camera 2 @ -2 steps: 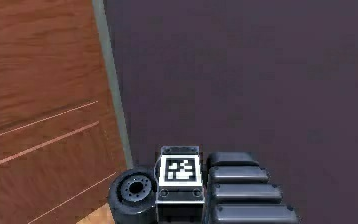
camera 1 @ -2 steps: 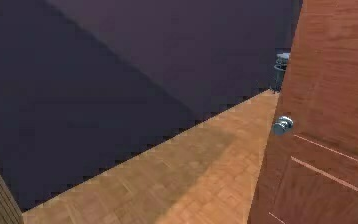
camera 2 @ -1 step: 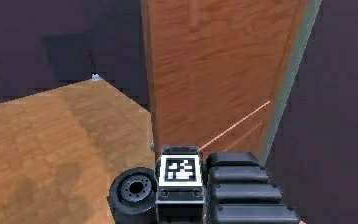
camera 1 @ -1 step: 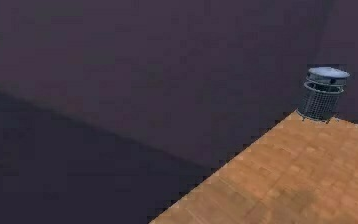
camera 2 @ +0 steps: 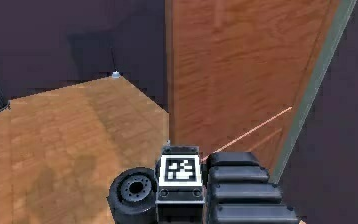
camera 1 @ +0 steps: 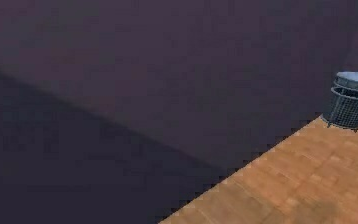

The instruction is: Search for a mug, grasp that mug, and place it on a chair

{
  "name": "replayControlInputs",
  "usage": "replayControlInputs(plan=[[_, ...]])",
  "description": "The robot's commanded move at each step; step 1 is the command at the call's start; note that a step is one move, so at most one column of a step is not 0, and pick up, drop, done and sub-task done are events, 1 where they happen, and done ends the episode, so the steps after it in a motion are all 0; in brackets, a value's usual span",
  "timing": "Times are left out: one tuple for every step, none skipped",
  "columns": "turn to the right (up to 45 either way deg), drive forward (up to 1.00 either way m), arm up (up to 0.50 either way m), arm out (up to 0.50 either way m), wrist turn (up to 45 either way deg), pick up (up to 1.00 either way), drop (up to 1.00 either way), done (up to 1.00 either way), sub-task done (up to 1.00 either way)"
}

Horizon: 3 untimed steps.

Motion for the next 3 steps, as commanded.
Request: replayControlInputs(plan=[[0.0, 0.15, 0.0, 0.0, 0.0, 0.0, 0.0, 0.0, 0.0], [45.0, 0.0, 0.0, 0.0, 0.0, 0.0, 0.0, 0.0, 0.0], [0.0, 0.3, 0.0, 0.0, 0.0, 0.0, 0.0, 0.0, 0.0]])
